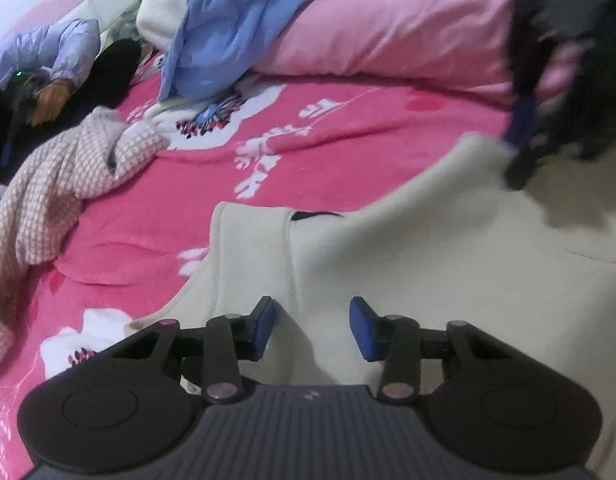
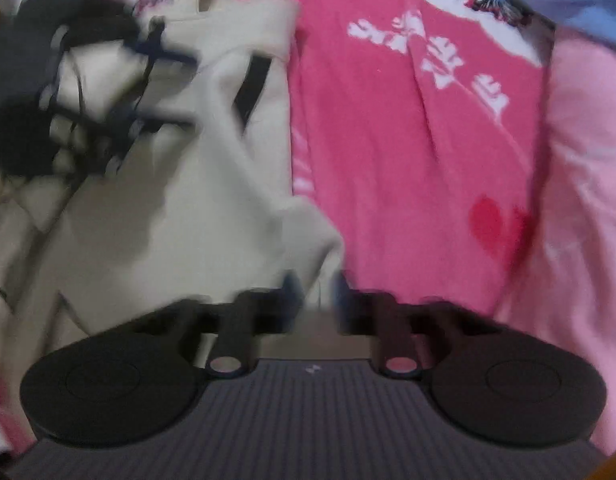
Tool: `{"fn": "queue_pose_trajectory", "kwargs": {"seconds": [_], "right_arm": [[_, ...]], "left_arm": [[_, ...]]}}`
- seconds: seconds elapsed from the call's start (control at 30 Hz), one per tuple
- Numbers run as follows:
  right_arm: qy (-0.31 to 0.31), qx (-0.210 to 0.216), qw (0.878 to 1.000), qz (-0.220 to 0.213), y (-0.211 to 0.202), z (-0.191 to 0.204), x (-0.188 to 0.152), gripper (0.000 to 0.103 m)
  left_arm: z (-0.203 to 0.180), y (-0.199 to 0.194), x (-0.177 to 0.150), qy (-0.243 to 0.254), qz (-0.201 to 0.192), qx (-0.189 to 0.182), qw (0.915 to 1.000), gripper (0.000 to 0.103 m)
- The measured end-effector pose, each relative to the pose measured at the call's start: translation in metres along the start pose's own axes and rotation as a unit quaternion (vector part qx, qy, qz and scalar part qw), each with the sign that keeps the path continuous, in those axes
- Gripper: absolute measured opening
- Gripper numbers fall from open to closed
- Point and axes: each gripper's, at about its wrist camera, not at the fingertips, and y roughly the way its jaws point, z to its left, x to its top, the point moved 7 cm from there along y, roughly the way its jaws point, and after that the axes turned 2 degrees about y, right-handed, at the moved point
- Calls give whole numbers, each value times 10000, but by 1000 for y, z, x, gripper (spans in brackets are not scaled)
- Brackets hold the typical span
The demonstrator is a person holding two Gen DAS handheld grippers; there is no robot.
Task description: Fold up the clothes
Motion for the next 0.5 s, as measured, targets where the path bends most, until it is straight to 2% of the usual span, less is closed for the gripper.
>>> {"fn": "queue_pose_trajectory", "kwargs": {"seconds": [0.07,0.13,0.2,0.3,0.4,0.5], "right_arm": [[173,-262,9986,-415,-22,13,-6,8],[607,-609,9937,-721,-35,18,-17,9],[1017,-953,9874,-745,-21,15,-28,10],[1456,-1333,9782,-651,4,9,-42,24],[1572,-1533,9723,-805,-13,13,-44,29],[1352,-1680,9684,-1251,-57,29,-41,31]], "left_arm": [[-4,9,4,-176,-57,6,9998,45],[-10,14,5,-250,-135,75,9996,48],[-14,16,6,-292,-142,253,9992,51],[-19,17,6,-381,-170,468,9980,53],[-21,11,6,-380,-310,652,9967,52],[-20,1,8,-219,-575,831,9946,51]]}}
